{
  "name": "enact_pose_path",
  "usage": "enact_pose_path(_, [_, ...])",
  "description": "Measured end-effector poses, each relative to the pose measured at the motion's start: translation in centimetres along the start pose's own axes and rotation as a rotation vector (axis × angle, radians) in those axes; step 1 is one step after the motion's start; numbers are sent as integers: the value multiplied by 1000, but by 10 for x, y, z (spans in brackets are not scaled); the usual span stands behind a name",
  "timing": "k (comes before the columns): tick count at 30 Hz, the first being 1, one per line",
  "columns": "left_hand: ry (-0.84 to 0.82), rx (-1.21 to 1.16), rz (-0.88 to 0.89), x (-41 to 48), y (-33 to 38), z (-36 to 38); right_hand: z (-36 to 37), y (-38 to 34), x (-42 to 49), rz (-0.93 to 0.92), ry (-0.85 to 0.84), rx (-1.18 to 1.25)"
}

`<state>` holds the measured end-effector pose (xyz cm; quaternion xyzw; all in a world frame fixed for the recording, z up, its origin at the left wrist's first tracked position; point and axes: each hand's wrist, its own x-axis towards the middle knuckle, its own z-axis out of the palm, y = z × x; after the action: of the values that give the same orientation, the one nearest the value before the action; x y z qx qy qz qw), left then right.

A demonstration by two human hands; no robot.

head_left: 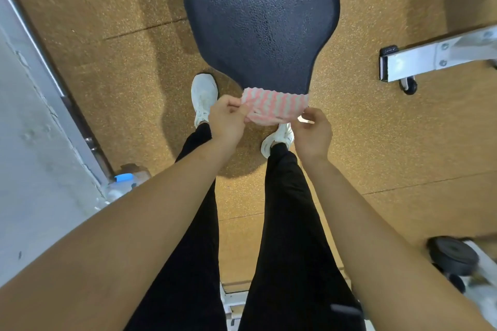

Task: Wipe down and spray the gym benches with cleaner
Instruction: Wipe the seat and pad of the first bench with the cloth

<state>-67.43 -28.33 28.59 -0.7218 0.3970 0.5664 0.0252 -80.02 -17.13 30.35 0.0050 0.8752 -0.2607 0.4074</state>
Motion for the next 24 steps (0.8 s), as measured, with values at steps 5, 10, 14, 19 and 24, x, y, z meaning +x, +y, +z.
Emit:
enact_pose_path(5, [218,-129,146,31,29,-8,9,1,-3,-480,25,-335])
enact_pose_path(10, [298,-206,-113,30,30,3,16,0,4,-703,-41,-581])
enact_pose_path(14, [-87,-414,-490,11,23,13,14,-1,4,-727,-88,-574])
enact_pose_path(19, [-135,-497,-265,6,-2,30,7,-11,9,-757,-97,-502])
enact_pose_path(24, [89,-571,-216,34,19,13,12,-44,30,-774,-2,-636])
